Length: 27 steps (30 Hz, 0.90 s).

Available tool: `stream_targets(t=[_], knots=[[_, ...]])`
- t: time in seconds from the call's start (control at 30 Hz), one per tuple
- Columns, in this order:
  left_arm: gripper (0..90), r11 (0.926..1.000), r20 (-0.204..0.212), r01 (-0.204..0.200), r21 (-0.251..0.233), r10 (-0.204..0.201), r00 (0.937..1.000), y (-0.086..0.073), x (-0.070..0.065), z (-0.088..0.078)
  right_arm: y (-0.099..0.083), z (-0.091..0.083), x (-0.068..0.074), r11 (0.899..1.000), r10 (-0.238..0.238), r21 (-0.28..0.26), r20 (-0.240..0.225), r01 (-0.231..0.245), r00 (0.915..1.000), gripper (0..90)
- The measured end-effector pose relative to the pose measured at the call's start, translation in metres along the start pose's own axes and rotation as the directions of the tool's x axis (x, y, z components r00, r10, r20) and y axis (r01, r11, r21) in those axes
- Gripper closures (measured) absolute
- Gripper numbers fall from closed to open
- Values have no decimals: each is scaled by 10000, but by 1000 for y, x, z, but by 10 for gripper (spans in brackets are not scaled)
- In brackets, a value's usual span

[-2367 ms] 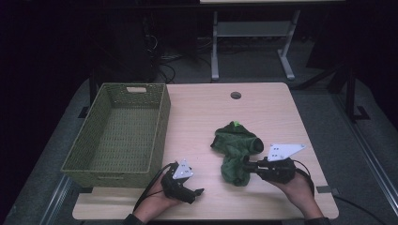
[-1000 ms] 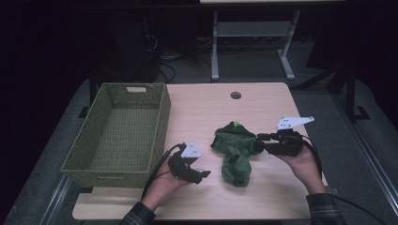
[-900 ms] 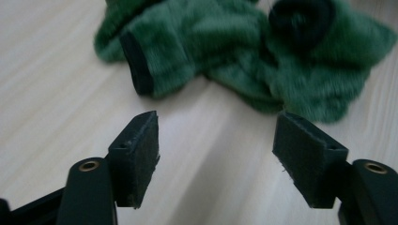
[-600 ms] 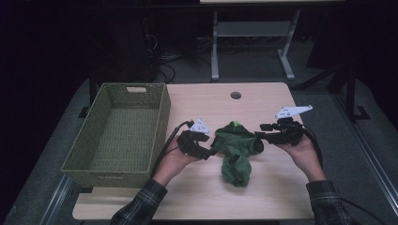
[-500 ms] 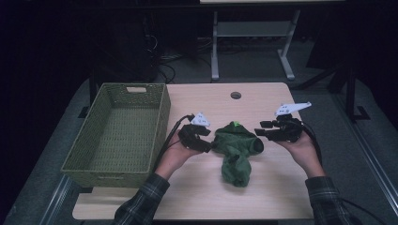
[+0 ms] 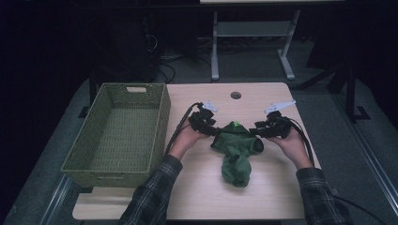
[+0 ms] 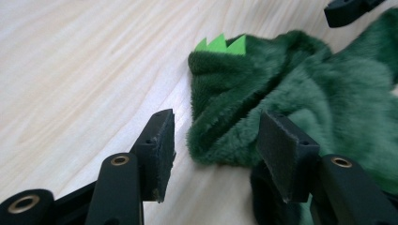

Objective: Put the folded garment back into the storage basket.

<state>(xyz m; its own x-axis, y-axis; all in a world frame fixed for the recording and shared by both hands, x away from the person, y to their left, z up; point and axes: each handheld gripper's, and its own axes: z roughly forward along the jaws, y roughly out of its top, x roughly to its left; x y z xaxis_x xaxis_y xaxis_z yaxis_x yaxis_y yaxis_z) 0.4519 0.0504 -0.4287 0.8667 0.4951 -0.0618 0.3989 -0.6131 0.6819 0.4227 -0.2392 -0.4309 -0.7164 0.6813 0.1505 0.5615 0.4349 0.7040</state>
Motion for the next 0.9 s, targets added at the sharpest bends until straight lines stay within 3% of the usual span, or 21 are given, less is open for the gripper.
stream_targets(t=[0.23,0.43,0.47,0.63,0.8,0.9], knots=[[499,9992,125,-146,374,141,9998,2,2,17,-5,18,-2,9982,-190,566,-102,195,9998,544],[540,9969,7,-445,643,445,9990,1,1,30,-8,27,-4,9972,-141,733,-130,150,9998,587],[558,9967,39,-461,672,459,9989,1,1,32,-9,28,-5,9969,37,791,-165,-23,9999,603],[607,9962,9,-439,750,440,9990,-2,2,37,-10,34,-5,9962,-101,861,-146,113,9998,657],[797,9945,-101,-562,889,573,9983,-4,5,38,-9,37,-1,9957,-273,882,-28,274,9996,782],[853,9943,-31,-596,887,601,9982,-4,5,37,-9,37,0,9953,-238,936,-24,239,9997,841]])
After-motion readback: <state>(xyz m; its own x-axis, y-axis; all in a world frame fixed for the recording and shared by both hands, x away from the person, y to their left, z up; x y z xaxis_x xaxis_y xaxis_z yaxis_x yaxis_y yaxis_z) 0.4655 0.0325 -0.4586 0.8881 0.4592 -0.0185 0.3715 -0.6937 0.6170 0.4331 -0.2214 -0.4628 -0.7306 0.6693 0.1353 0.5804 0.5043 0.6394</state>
